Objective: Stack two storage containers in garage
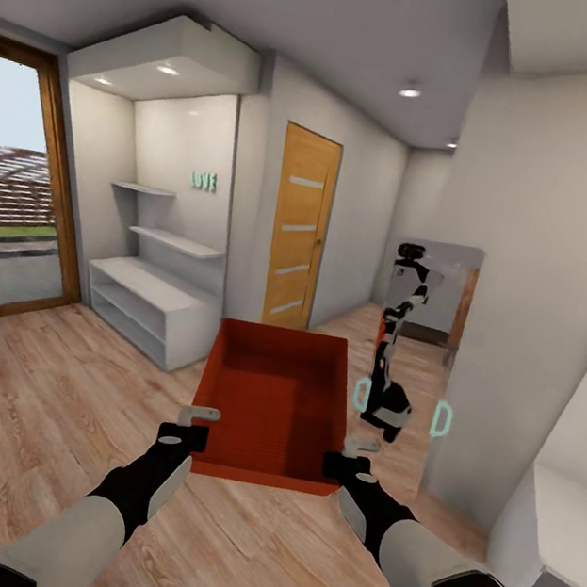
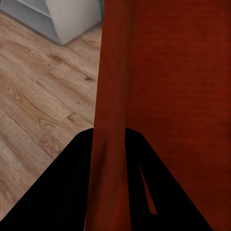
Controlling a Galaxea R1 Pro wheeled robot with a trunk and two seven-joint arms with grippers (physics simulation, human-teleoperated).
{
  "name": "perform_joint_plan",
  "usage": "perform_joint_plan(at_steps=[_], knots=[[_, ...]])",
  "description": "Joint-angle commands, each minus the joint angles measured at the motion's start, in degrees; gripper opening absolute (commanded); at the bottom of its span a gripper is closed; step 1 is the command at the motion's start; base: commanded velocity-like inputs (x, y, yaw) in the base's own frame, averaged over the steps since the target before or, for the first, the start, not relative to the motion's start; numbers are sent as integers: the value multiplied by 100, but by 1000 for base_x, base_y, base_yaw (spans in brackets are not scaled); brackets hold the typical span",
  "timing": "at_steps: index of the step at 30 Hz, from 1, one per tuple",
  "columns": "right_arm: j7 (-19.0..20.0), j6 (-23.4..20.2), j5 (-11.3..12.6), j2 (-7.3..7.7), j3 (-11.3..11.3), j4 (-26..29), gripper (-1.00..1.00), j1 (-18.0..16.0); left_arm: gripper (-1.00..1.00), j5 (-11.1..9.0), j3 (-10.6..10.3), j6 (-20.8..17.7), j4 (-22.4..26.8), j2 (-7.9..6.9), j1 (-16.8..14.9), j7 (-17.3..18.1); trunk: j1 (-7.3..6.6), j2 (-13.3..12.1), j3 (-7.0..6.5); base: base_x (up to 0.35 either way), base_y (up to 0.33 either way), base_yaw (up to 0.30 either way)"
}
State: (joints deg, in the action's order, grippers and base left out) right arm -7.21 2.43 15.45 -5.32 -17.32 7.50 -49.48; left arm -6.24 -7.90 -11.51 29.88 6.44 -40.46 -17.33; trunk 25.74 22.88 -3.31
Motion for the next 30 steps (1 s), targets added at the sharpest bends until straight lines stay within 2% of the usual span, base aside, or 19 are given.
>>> perform_joint_plan(at_steps=[1,21,30], knots=[[-35,20,99,52,80,-20,-100,0,-100,82,456,27,27,-220,-6,-68,5,5,2,260,0,161],[-35,12,99,57,80,-20,-100,0,-100,82,456,28,27,-214,-6,-68,5,5,2,251,0,224],[-34,13,99,57,80,-20,-100,0,-100,83,456,26,27,-214,-6,-68,5,5,2,248,0,51]])
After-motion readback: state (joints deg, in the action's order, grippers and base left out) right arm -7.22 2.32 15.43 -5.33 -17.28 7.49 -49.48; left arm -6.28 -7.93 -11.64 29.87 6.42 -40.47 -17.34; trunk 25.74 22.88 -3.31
